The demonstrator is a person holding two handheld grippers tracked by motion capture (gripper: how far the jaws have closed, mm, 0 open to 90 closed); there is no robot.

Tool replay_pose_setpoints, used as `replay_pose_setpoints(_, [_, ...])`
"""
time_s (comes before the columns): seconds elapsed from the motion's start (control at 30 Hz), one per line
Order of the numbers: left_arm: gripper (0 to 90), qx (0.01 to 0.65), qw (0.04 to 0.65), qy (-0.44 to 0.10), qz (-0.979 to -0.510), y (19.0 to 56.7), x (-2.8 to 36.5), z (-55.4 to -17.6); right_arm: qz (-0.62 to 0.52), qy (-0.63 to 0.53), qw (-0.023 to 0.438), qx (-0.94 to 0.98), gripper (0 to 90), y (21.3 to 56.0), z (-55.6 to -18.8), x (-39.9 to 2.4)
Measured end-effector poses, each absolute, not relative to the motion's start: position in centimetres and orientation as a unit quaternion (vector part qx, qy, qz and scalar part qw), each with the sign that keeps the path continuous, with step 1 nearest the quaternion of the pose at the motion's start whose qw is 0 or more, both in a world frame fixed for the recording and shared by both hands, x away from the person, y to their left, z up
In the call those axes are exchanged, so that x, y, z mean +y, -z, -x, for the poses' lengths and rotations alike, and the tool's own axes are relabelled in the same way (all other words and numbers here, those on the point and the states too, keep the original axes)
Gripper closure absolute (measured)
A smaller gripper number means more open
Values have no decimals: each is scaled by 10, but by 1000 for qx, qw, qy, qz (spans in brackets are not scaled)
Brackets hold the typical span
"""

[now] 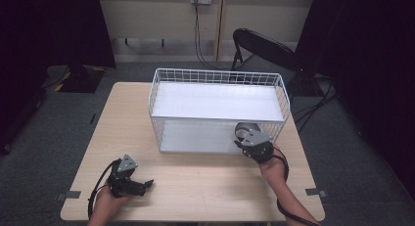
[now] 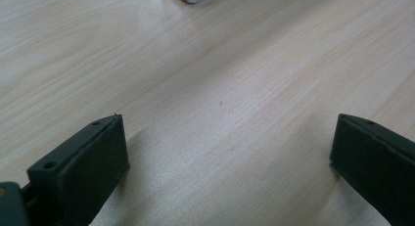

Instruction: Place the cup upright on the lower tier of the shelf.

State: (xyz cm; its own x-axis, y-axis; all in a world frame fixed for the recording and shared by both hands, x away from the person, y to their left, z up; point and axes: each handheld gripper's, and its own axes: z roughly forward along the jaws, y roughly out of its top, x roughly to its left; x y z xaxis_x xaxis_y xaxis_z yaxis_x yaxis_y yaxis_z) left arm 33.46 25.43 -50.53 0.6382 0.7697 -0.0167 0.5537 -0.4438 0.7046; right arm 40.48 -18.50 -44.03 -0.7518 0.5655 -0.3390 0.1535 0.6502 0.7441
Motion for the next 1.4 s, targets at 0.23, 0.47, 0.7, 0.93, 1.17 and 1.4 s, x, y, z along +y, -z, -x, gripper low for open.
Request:
replay_pose_setpoints(0.23, [0,396,348,-155,-835,505,254,-335,-208,-362,286,862,822,440,-406,-185])
replay_pose_setpoints(0.47, [0,395,348,-156,-836,505,254,-335,-225,-366,306,850,786,439,-406,-187])
replay_pose_setpoints(0.7, [0,395,348,-155,-836,505,254,-335,-234,-365,329,839,695,434,-408,-190])
replay_pose_setpoints(0.93, [0,395,348,-155,-836,505,254,-335,-243,-367,349,827,550,432,-408,-188])
replay_pose_setpoints(1.17, [0,395,348,-155,-836,505,254,-335,-254,-379,337,824,509,428,-408,-193])
replay_pose_setpoints(1.4, [0,396,349,-155,-836,505,254,-335,-271,-397,304,822,425,429,-406,-196])
